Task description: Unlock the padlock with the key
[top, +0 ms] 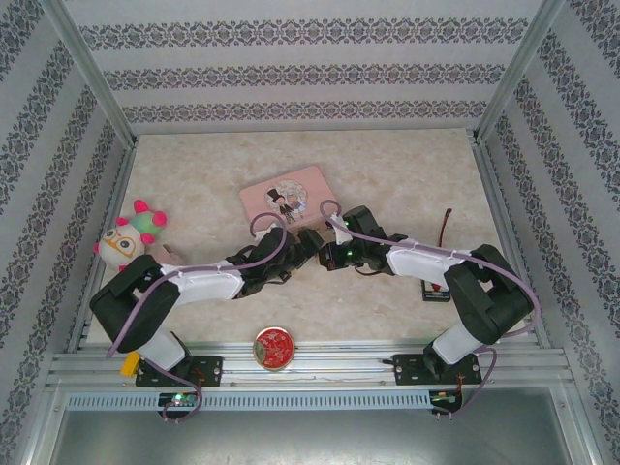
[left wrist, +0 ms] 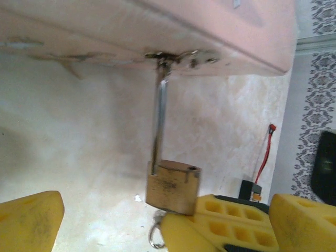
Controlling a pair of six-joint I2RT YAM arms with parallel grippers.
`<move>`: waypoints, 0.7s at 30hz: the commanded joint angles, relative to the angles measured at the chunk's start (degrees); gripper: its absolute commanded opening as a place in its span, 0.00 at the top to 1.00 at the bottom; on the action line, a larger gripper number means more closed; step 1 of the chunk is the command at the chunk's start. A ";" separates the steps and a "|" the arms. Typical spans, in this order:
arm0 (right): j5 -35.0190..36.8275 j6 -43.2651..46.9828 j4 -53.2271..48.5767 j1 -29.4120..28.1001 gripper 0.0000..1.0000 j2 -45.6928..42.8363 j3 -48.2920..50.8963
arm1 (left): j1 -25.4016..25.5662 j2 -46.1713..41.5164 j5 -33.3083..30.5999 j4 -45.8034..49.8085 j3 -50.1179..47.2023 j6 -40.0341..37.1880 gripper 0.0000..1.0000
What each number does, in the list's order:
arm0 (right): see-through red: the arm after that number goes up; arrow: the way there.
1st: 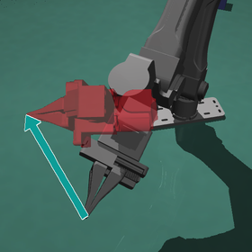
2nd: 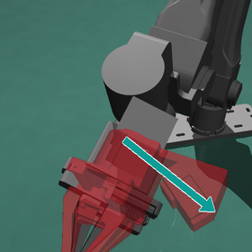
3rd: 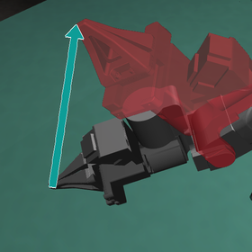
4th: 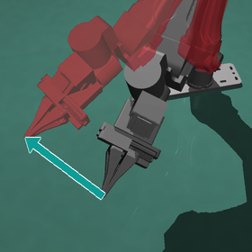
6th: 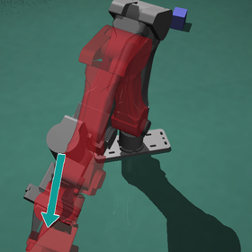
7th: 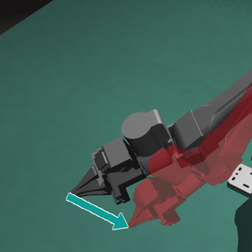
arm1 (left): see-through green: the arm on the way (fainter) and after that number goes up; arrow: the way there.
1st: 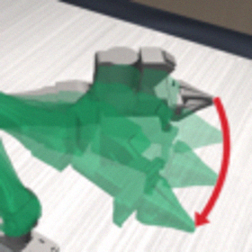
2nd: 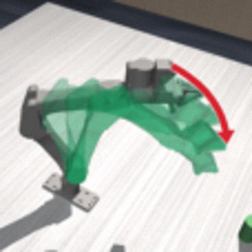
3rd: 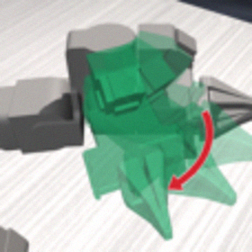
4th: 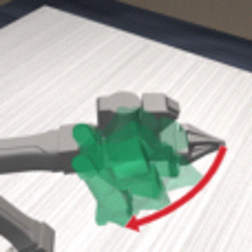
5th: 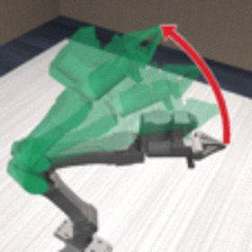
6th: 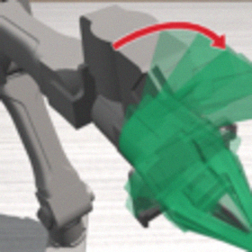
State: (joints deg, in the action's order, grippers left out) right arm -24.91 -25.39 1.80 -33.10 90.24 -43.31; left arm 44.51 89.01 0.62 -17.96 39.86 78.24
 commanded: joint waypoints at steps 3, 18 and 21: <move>2.50 -0.98 3.21 0.67 1.00 0.73 0.77 | 0.27 -5.49 -5.82 8.07 0.64 -4.18 0.00; 5.76 -4.48 2.34 0.50 0.96 1.65 0.24 | 0.22 -21.12 -20.38 22.17 -1.88 -11.15 0.01; 6.74 -5.07 1.81 0.49 0.93 1.95 0.24 | 0.07 -25.42 -24.26 25.20 -3.07 -11.48 0.01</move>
State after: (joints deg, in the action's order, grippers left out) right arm -21.43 -28.77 2.11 -33.10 91.24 -42.72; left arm 44.56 66.67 -17.56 0.82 38.11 69.10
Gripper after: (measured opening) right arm 0.067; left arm 0.994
